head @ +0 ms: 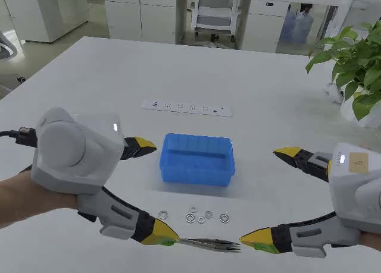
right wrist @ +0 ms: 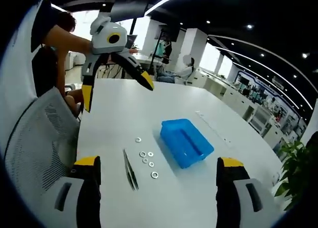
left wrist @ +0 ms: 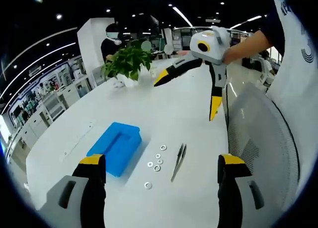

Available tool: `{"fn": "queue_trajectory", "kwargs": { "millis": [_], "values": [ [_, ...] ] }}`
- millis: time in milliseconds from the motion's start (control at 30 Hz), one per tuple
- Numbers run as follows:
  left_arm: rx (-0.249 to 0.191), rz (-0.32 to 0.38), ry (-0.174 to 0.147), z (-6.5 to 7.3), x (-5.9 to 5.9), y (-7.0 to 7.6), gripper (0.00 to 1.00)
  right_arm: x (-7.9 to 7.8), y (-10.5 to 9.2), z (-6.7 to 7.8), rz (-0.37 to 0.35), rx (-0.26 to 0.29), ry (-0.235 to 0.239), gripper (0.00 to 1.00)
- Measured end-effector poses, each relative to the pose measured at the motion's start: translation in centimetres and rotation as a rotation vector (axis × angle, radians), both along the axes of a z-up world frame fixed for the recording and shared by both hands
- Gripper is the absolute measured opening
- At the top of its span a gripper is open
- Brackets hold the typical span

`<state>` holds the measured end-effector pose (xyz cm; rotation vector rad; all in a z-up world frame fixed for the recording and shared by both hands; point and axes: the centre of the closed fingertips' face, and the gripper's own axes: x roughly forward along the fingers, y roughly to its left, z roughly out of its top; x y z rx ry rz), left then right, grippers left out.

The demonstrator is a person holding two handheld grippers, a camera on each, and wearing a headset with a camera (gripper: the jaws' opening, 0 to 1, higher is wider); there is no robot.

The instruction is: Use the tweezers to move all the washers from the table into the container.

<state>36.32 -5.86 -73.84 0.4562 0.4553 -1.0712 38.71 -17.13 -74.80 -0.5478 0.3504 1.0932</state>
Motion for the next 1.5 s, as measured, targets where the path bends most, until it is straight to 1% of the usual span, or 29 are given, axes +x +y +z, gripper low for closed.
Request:
{"fn": "queue_trajectory", "kwargs": {
  "millis": [267,367,467,567,667,767,833,967,1200,1300,1400,1500],
  "values": [
    [-0.005,0.004,0.005,0.0,-0.2,0.0,0.99,-0.1,-0.1,-0.2,-0.002,-0.006,0.008,0.96],
    [0.004,0.01,0.003,-0.2,-0.1,0.2,0.99,-0.2,-0.1,-0.3,-0.001,-0.011,0.015,0.96],
    [0.015,0.005,0.016,-0.6,-0.4,0.3,0.99,-0.3,-0.2,-0.5,0.003,-0.018,0.016,0.95],
    [0.02,-0.002,0.007,-0.6,-0.5,0.3,0.99,-0.4,-0.3,-0.5,0.003,-0.02,0.018,0.95],
    [0.02,0.004,0.01,-0.6,-0.5,0.3,0.99,-0.4,-0.3,-0.5,0.002,-0.02,0.021,0.95],
    [0.017,0.006,0.005,-0.4,-0.4,0.3,0.99,-0.5,-0.2,-0.5,0.01,-0.026,0.02,0.95],
    [0.015,0.004,0.0,-0.3,-0.4,0.2,0.99,-0.5,-0.1,-0.4,0.009,-0.02,0.019,0.95],
    [0.023,0.005,0.005,-0.6,-0.4,0.3,0.99,-0.7,-0.2,-0.7,0.008,-0.027,0.024,0.95],
    [0.039,-0.001,0.023,-1.4,-1.0,0.5,0.99,-1.2,-0.1,-1.4,0.016,-0.037,0.045,0.94],
    [0.049,-0.012,0.05,-2.0,-1.5,0.4,0.99,-1.2,0.0,-1.6,0.02,-0.04,0.053,0.93],
    [0.068,-0.022,0.054,-2.5,-1.7,0.6,0.98,-1.2,0.1,-1.8,0.024,-0.039,0.056,0.93],
    [0.073,-0.025,0.066,-2.9,-1.6,0.8,0.97,-1.0,0.3,-2.3,0.025,-0.042,0.067,0.93]
  ]
}}
